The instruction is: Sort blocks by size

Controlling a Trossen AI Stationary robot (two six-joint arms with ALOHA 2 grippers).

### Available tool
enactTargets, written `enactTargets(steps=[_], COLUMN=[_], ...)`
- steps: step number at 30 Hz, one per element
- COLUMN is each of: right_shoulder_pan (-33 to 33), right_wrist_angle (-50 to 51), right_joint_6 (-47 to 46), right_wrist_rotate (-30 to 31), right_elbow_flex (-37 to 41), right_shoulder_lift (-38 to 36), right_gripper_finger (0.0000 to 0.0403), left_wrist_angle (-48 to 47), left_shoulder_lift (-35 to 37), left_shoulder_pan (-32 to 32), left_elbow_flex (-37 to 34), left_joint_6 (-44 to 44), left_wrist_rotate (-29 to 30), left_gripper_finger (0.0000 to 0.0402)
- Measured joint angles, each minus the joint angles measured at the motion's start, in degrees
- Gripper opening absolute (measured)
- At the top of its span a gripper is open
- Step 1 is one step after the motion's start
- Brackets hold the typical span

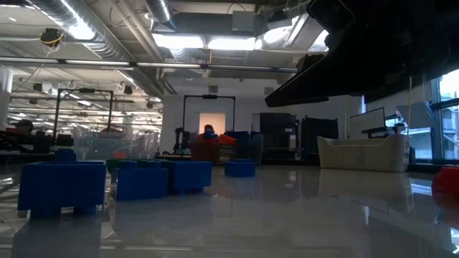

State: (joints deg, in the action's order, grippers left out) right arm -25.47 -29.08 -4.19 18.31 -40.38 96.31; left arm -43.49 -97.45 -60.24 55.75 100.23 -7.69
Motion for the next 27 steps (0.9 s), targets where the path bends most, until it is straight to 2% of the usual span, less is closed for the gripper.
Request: enactTargets(steps=[8,15,20,23,27], right_shoulder_pan=[0.0,0.0,0.0,0.0,0.0], right_wrist_angle=[0.0,0.0,0.0,0.1,0.2], right_joint_6=[0.0,0.0,0.0,0.0,0.0], right_wrist_rotate=[0.0,0.0,0.0,0.1,1.9], right_elbow_flex=[0.0,0.0,0.0,0.0,0.0], right_shoulder_lift=[0.0,0.0,0.0,0.0,-0.2], right_gripper_finger=[0.0248,0.0248,0.0248,0.0248,0.0248], left_wrist_angle=[-13.1,-19.0,-17.5,-13.1,-2.8], left_shoulder_lift=[6.4,14.6,18.6,19.5,18.9], left_shoulder_pan=[7.1,16.0,24.5,30.8,39.4], left_elbow_flex=[4.6,8.2,9.9,10.2,10.2], left_joint_6=[-9.4,-20.1,-31.1,-40.2,-54.8], left_wrist_rotate=[3.6,17.4,27.3,29.9,31.1], left_gripper_finger=[0.0126,0.0126,0.0131,0.0132,0.0132])
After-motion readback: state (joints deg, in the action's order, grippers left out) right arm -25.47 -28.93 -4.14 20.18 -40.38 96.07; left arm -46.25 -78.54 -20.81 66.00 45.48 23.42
